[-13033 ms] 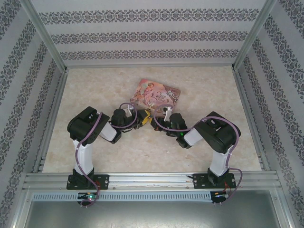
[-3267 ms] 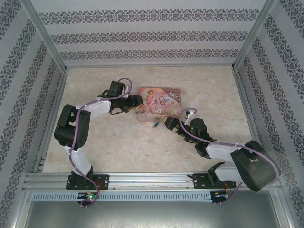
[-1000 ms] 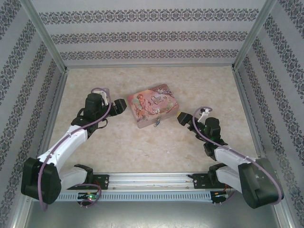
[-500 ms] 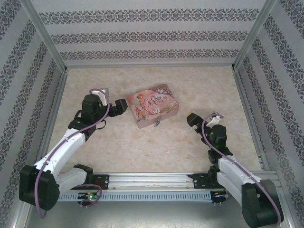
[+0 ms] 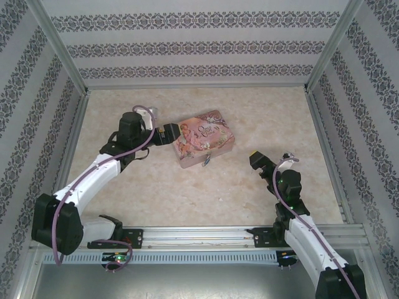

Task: Unlock the padlock with the key

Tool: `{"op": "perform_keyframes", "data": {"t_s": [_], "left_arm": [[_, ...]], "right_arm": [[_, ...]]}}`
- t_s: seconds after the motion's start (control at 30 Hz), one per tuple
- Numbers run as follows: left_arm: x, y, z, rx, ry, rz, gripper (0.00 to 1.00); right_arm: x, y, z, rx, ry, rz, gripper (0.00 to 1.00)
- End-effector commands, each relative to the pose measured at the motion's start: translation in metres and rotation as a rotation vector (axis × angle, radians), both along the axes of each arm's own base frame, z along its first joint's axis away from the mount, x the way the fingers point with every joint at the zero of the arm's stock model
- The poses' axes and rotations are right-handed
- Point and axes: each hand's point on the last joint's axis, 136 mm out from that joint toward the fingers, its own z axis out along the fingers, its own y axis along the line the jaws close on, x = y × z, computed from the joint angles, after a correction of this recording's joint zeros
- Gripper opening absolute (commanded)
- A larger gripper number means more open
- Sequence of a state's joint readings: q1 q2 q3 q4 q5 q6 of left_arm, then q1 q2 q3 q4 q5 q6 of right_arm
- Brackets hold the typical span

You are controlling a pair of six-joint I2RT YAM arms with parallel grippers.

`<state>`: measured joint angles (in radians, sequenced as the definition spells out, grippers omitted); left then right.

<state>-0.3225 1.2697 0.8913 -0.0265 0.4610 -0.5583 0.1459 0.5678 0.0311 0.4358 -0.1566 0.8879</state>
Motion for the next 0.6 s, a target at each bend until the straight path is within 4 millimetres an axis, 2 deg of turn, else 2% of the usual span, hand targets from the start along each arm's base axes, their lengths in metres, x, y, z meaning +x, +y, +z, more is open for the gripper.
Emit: {"op": "perform_keyframes", "data": {"t_s": [0.0, 0.23, 0.57], "left_arm": [[0.007, -0.019, 0.02, -0.035, -0.044, -0.05, 1.0], [0.025, -0.047, 0.009, -0.049, -0.007, -0.109, 1.0], [0.049, -0.087, -0.032, -0.028, 0.096, -0.191, 1.0]], "right_arm": [[-0.003, -0.007, -0.014, -0.002, 0.045, -0.036, 0.98], [-0.005, -0.007, -0.018, -0.002, 0.062, -0.032, 0.98], [-0.006, -0.002, -0.016, -0.032, 0.081, 0.001, 0.98]]}}
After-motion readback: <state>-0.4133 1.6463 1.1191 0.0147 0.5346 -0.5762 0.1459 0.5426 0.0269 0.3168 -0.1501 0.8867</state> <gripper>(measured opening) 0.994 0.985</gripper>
